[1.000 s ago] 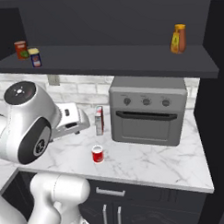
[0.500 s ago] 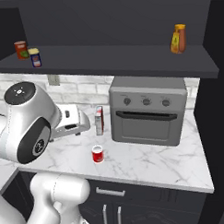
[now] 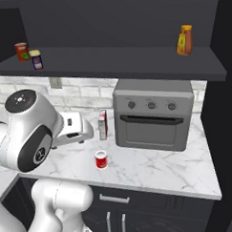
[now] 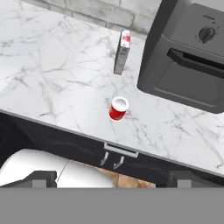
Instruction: Pick the cans from the counter and place them in their designated side in the cabinet.
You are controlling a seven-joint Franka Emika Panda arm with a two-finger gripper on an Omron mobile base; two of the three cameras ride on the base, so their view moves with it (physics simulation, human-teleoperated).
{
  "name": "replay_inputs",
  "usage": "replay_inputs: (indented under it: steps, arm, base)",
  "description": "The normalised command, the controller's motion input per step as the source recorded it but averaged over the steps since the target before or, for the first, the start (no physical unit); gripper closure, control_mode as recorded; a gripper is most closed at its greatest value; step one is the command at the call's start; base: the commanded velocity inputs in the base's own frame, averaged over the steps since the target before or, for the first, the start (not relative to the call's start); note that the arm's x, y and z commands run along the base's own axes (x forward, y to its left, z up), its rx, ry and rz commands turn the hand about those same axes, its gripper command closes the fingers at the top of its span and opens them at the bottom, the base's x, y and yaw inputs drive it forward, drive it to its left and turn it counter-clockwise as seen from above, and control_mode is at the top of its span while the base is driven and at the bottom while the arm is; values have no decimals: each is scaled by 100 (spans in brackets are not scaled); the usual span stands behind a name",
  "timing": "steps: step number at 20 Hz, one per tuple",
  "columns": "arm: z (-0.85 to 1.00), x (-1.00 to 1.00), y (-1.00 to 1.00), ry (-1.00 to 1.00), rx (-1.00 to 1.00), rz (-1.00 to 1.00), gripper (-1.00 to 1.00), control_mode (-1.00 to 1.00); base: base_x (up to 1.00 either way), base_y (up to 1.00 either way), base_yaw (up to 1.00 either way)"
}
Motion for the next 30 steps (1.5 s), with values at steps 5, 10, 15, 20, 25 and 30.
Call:
replay_inputs:
  steps: [5, 10, 15, 20, 25, 30]
  arm:
    - [-6, 10, 3, -1, 0, -2, -100, -100]
    - [-2, 7, 2, 0, 1, -3, -100, -100]
    - [-7, 8, 0, 0, 0, -4, -100, -100]
    - [-13, 9, 0, 0, 2, -4, -100, -100]
    - [-16, 11, 2, 0, 3, -3, -100, -100]
    - [-14, 12, 1, 0, 2, -3, -100, -100]
  base:
    - [0, 0, 0]
    - [0, 0, 0]
    - [0, 0, 0]
    - [0, 0, 0]
    - [0, 0, 0]
    - [0, 0, 0]
